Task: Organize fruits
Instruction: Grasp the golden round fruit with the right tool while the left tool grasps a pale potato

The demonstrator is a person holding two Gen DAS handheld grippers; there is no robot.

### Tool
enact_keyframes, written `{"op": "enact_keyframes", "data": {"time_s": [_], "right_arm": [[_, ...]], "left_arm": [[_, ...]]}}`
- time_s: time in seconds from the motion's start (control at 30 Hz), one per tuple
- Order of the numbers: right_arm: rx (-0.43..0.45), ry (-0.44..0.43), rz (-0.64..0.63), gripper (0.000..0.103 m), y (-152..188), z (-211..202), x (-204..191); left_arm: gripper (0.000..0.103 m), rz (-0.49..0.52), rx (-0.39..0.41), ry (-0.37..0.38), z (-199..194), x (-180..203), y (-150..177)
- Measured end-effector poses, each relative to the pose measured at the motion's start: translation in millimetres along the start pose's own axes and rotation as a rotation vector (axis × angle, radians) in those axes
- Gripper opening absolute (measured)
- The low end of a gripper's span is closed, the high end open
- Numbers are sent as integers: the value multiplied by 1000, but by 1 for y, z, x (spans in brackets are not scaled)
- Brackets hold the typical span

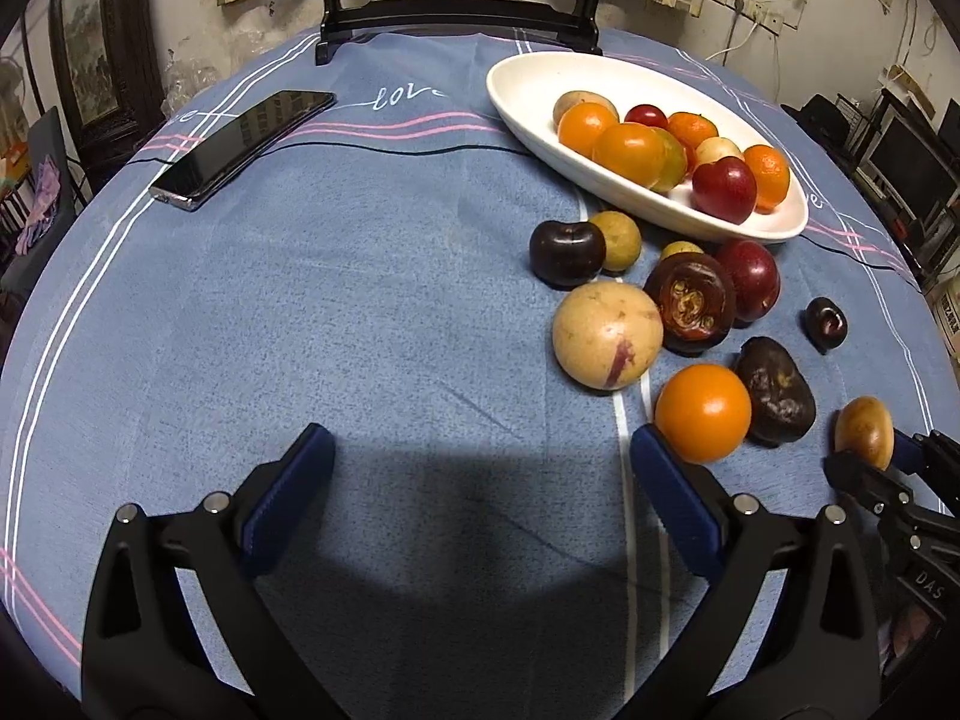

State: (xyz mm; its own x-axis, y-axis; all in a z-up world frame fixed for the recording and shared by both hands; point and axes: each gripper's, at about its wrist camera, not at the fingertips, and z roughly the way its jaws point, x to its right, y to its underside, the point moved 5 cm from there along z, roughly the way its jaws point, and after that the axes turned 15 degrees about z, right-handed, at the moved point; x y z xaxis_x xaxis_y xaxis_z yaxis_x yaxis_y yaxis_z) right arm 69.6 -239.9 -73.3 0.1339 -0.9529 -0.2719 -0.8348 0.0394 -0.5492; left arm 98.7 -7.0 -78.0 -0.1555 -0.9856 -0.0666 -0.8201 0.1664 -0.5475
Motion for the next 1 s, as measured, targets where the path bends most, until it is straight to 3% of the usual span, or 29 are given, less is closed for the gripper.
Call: {"op": "enact_keyframes", "data": {"time_s": [0.13,0.27,0.5,0.57,0.67,0.73,0.87,1.0], "right_arm": [[0,-21,10,45,2,-2,1],[-2,-49,23,45,2,-2,2],[-4,-45,18,47,2,-2,1],[-6,-44,11,47,3,-2,0],[-5,-40,9,47,3,-2,-1],[-4,-43,12,47,3,-2,0],[-1,-37,13,45,3,-2,1],[11,-33,19,45,3,-4,1]], "left_arm": [[101,26,-10,16,5,-2,-5],[99,156,-20,-7,12,8,-13],[87,189,-5,70,18,20,-30],[83,188,-6,73,20,23,-35],[66,217,13,76,22,33,-42],[41,260,32,92,18,44,-43],[41,319,32,34,10,55,-37],[41,322,16,78,1,57,-28]]}}
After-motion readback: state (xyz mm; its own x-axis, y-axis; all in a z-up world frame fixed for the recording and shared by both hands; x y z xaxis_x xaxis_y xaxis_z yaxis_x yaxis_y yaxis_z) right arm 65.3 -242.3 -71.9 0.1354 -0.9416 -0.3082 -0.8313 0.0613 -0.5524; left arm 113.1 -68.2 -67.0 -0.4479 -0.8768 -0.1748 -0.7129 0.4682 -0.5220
